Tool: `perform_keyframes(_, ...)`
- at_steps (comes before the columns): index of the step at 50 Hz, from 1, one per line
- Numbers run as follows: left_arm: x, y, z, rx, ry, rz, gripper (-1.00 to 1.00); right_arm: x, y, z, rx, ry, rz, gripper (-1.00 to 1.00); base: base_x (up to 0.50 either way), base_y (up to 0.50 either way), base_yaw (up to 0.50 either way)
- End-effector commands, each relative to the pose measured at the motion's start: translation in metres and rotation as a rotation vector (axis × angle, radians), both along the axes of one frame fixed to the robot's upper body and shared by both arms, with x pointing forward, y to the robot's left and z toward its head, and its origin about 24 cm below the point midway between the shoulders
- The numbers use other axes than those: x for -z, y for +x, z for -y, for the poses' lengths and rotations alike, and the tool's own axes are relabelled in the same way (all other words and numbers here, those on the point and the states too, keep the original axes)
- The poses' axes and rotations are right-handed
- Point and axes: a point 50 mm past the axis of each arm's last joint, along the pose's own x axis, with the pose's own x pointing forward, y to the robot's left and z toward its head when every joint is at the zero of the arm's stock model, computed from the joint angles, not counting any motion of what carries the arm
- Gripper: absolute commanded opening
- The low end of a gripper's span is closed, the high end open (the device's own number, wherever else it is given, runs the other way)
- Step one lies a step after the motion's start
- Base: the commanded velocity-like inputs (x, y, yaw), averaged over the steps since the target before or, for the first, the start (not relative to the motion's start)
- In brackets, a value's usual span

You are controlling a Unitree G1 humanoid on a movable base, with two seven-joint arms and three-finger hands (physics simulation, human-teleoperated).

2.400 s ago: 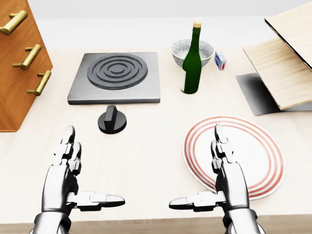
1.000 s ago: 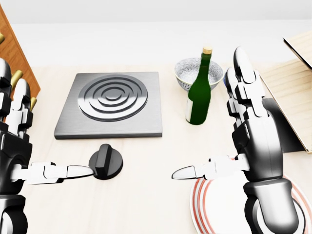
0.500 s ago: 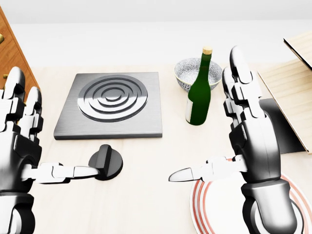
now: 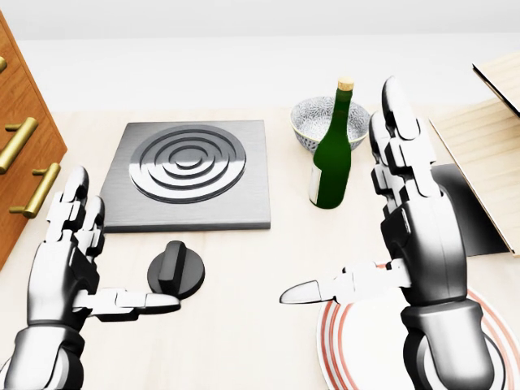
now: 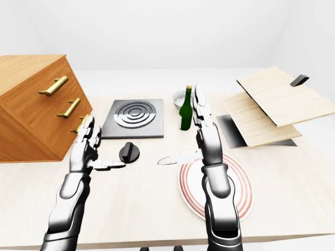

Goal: Turn on the stove.

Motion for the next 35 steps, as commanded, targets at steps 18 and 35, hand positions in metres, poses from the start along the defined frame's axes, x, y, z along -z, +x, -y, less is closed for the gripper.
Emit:
perform_keyframes(18,0.035,-0.002,0.003,0.013,0.05,-0.132,1.0,-0.004,0.0,-0.001,-0.005,-0.001,0.016,1.0,0.0,0.0,0.0)
perform_keyframes(35,0.053,-0.002,0.019,0.072,0.092,-0.172,1.0,0.0,0.001,-0.001,-0.005,-0.004,-0.002,1.0,0.0,0.0,0.0)
